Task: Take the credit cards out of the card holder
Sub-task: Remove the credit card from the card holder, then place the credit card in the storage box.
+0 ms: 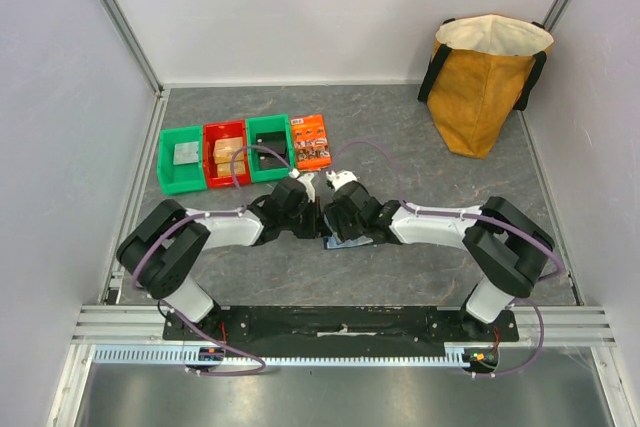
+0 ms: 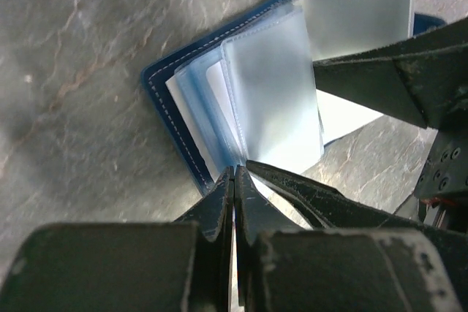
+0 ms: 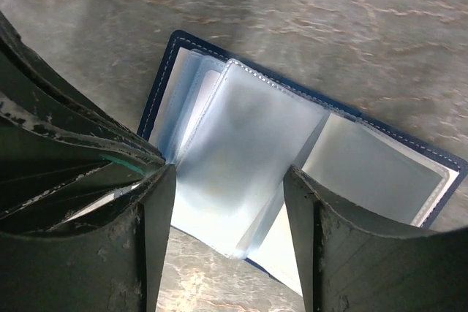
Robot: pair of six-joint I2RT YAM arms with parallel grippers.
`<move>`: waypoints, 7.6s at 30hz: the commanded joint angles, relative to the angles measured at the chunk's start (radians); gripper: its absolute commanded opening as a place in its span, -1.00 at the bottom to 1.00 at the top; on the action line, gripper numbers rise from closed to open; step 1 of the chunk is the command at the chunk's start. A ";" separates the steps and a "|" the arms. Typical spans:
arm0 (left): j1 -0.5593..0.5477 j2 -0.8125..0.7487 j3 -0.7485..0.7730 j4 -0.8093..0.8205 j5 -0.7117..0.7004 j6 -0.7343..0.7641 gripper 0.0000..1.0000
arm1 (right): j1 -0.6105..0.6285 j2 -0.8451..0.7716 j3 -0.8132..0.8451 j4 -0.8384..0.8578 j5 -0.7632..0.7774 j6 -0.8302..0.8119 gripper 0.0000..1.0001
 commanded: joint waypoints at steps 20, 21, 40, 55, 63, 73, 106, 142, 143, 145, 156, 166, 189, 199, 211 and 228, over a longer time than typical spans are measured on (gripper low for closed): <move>-0.004 -0.209 -0.145 -0.001 -0.056 -0.058 -0.97 | 0.147 0.013 0.023 -0.045 -0.003 -0.105 0.48; -0.004 -0.194 -0.141 -0.004 -0.056 -0.057 -0.96 | 0.147 0.010 0.023 -0.050 0.002 -0.107 0.46; -0.004 -0.284 -0.180 -0.008 -0.051 -0.066 -0.97 | 0.150 -0.016 0.027 -0.105 0.146 -0.068 -0.14; -0.005 -0.149 -0.052 -0.025 -0.028 -0.010 -0.97 | 0.138 -0.056 0.014 -0.090 0.189 -0.033 -0.17; -0.005 -0.086 -0.062 -0.033 -0.023 0.000 -0.96 | 0.127 -0.095 0.010 -0.105 0.324 -0.029 -0.07; -0.007 -0.107 -0.078 -0.044 -0.019 0.002 -0.97 | 0.044 -0.120 0.001 -0.185 0.443 -0.073 -0.04; -0.004 -0.187 -0.094 -0.096 -0.040 -0.001 -0.96 | -0.249 -0.064 -0.097 0.257 -0.653 0.014 -0.16; -0.005 -0.192 -0.180 -0.078 -0.026 -0.020 -0.96 | -0.329 0.163 -0.160 0.485 -0.937 0.116 -1.00; -0.005 -0.193 -0.180 -0.079 -0.026 -0.018 -0.96 | -0.333 0.160 -0.163 0.489 -0.936 0.116 -1.00; -0.005 -0.193 -0.183 -0.079 -0.025 -0.020 -0.97 | -0.350 0.151 -0.175 0.493 -0.931 0.116 -1.00; -0.005 -0.192 -0.187 -0.085 -0.026 -0.014 -0.96 | -0.410 0.120 -0.206 0.505 -0.963 0.126 -0.89; -0.007 -0.187 -0.185 -0.085 -0.019 -0.010 -0.96 | -0.402 0.171 -0.160 0.472 -1.017 0.100 -0.25; -0.005 -0.222 -0.197 -0.074 -0.023 -0.035 -0.96 | -0.579 -0.116 -0.331 0.642 -0.911 0.304 -1.00; -0.005 -0.481 -0.191 -0.022 -0.074 -0.153 -0.06 | -0.554 -0.528 -0.474 0.766 -0.660 0.557 -1.00; -0.016 -0.678 -0.245 0.367 -0.034 -0.339 0.24 | -0.337 -0.708 -0.560 0.918 -0.367 0.709 -1.00; -0.086 -0.582 -0.242 0.536 -0.054 -0.445 -0.05 | -0.201 -0.659 -0.565 1.064 -0.261 0.737 -1.00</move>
